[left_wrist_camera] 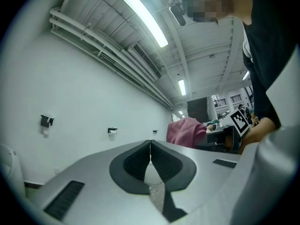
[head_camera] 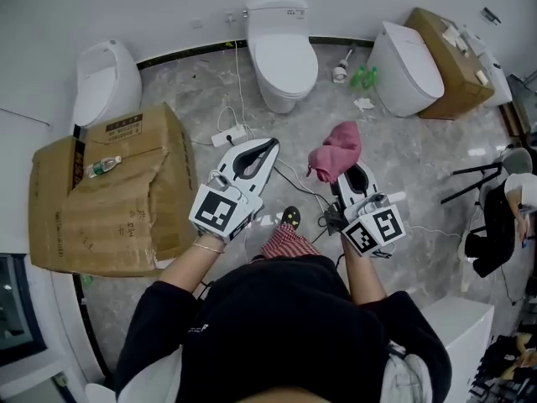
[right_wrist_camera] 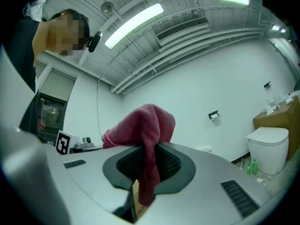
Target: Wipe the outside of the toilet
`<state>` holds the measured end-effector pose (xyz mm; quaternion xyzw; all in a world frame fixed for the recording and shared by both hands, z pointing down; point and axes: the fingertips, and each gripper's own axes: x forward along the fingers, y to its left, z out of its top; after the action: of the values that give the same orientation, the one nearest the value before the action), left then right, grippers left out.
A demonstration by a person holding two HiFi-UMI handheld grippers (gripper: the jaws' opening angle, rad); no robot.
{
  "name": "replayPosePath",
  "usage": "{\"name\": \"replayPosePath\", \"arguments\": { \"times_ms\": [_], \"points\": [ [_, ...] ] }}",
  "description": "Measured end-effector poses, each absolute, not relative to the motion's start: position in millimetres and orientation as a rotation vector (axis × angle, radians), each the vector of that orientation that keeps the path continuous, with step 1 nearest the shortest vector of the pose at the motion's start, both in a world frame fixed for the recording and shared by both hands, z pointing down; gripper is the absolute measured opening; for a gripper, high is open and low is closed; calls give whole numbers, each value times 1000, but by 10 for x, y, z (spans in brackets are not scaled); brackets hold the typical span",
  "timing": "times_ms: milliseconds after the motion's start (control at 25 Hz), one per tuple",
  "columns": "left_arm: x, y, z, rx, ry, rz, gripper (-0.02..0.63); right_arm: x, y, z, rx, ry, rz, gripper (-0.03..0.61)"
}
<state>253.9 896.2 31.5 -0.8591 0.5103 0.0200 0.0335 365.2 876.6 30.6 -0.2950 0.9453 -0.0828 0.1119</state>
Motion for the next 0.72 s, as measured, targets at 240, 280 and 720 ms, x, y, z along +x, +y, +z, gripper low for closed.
{"name": "replayPosePath", "arguments": {
  "times_ms": [240,280,720],
  "points": [
    [2677,8263,274,-2635,1566,35,11,3740,8082,307,-815,2789,-245,61],
    [2707,8148,270,-2636,1569,40,11,3762,7968,308,-809,2794,-245,61],
    [2903,7312,262,-2582,1649,-87,11,4034,6951,502,-732,2734,-376,60]
  ]
}}
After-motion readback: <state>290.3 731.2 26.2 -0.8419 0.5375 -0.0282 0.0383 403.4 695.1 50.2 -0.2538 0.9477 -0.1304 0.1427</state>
